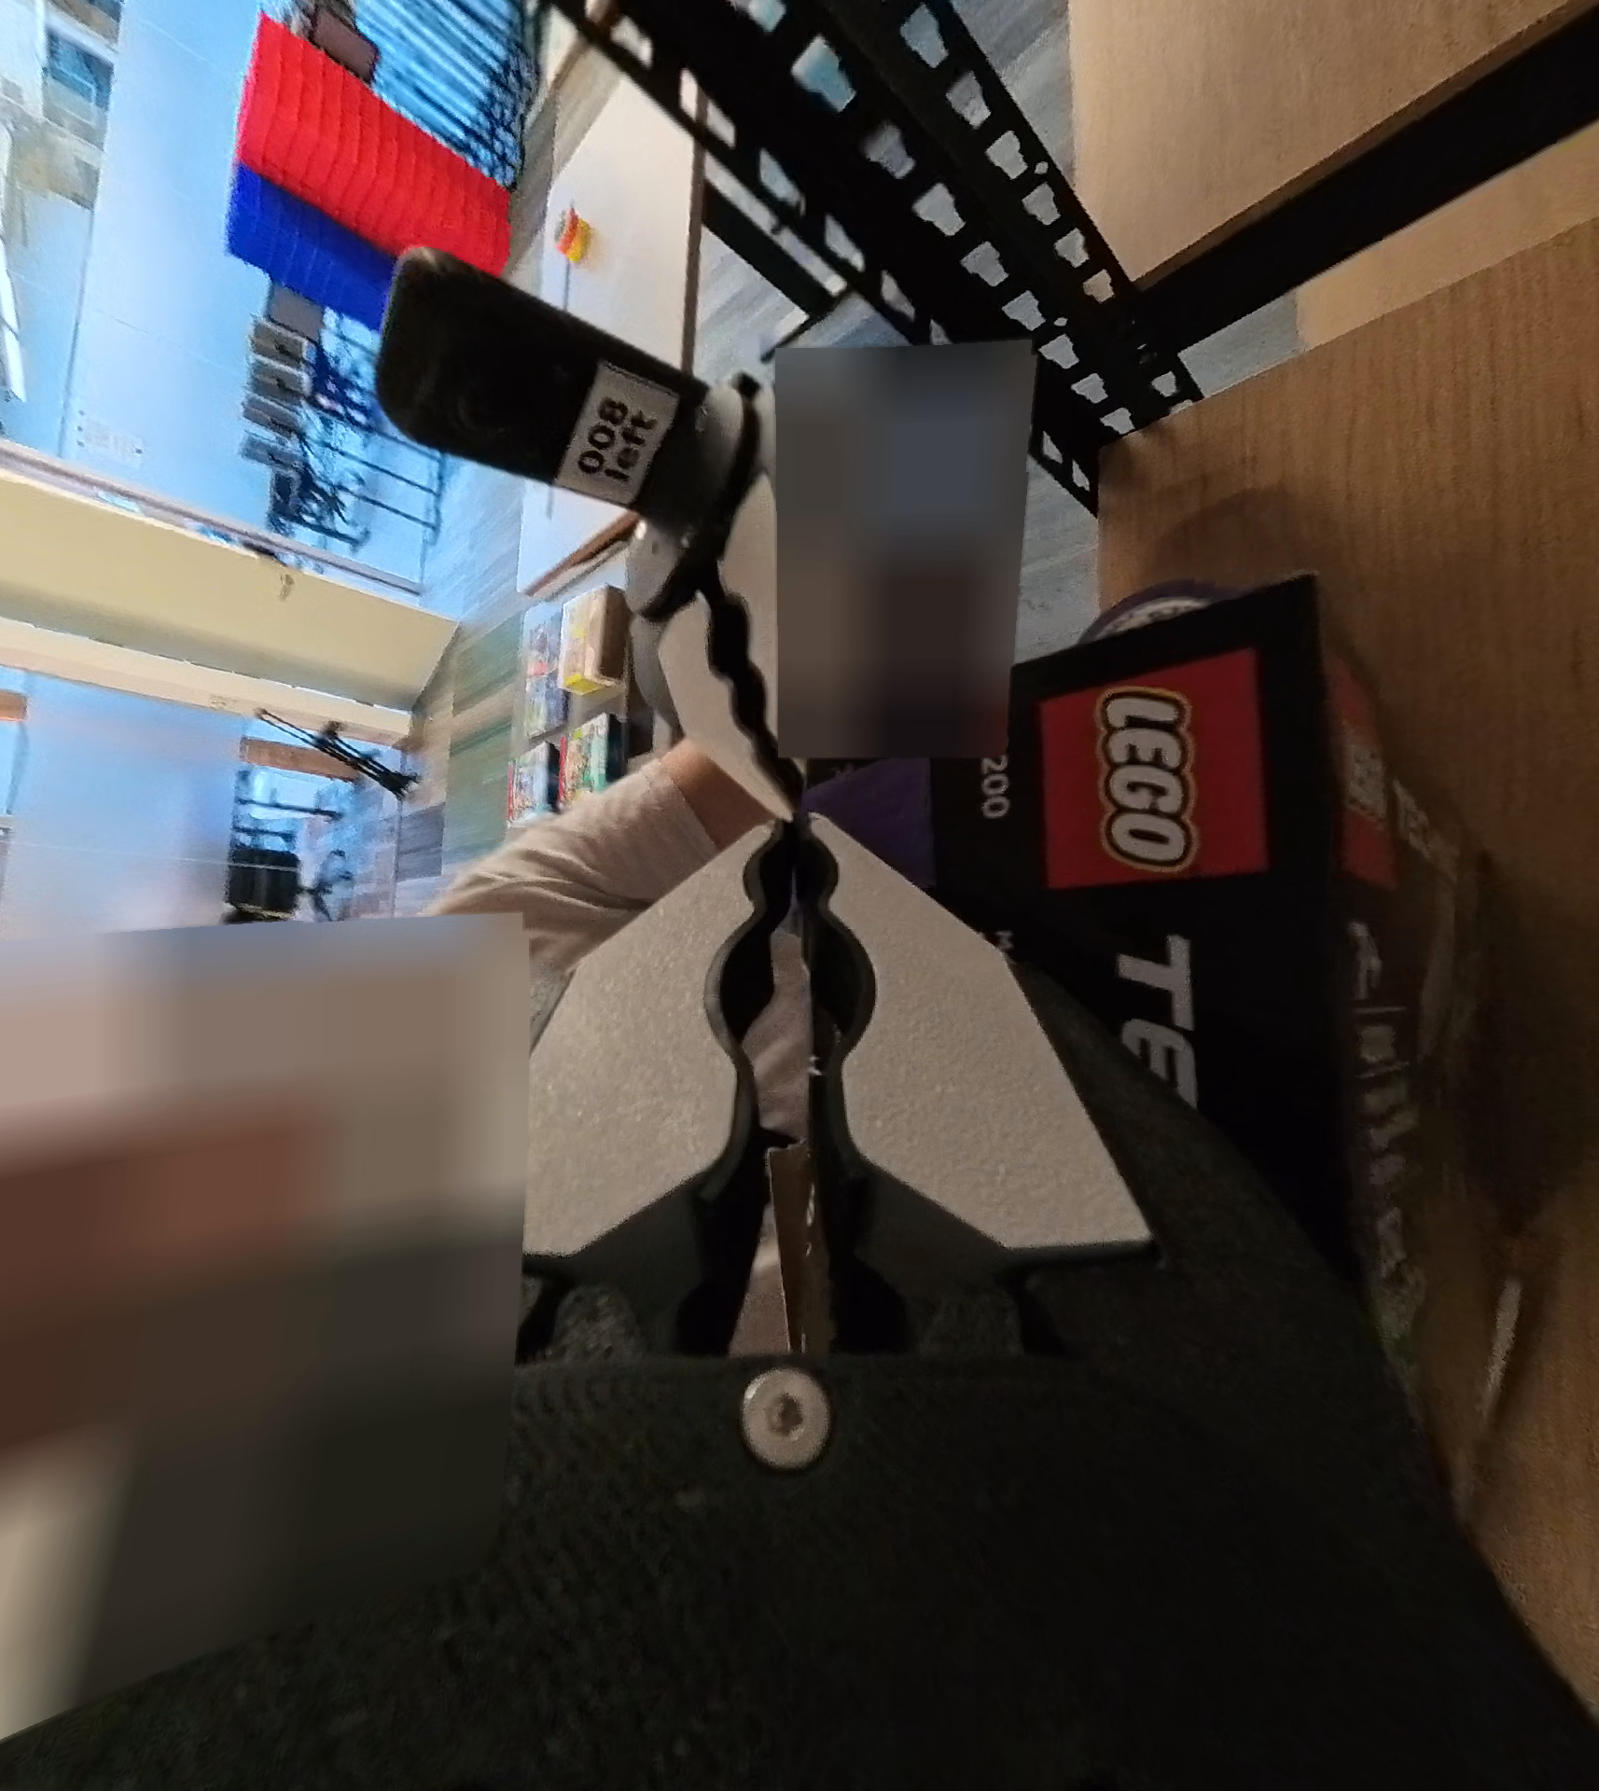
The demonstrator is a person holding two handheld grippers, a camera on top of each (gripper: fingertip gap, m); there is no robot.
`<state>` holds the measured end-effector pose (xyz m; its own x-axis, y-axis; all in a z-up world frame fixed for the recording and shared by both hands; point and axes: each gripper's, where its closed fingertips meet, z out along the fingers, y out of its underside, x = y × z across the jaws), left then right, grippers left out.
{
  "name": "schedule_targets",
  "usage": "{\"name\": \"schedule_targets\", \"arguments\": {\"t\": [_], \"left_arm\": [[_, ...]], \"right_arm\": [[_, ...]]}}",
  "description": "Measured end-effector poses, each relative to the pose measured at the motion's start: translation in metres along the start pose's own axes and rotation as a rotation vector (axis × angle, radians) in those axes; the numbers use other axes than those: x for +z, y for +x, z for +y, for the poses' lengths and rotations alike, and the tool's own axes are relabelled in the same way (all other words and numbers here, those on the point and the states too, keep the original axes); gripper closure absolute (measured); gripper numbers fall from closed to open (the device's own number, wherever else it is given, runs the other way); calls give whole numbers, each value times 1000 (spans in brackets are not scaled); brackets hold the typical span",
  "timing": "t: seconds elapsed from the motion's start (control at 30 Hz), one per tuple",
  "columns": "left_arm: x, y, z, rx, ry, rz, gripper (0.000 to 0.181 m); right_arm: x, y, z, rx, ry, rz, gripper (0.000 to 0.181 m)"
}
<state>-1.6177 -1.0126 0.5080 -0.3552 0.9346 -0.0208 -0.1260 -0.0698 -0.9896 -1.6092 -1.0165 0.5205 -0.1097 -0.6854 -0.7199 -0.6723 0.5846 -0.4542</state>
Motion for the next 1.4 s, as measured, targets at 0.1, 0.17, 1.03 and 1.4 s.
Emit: {"name": "schedule_targets", "arguments": {"t": [0.1,0.17,1.03,1.4], "left_arm": [[-17,-6,-25,129,99,-94,181],[-22,-9,-33,235,106,-140,153],[4,-14,-22,241,104,80,181],[-25,-31,-29,160,216,17,137]], "right_arm": [[0,-6,6,-245,-49,103,181],[-3,-10,9,-543,-64,236,180],[-6,5,2,-495,158,611,181],[-60,-13,48,-823,573,812,86]]}}
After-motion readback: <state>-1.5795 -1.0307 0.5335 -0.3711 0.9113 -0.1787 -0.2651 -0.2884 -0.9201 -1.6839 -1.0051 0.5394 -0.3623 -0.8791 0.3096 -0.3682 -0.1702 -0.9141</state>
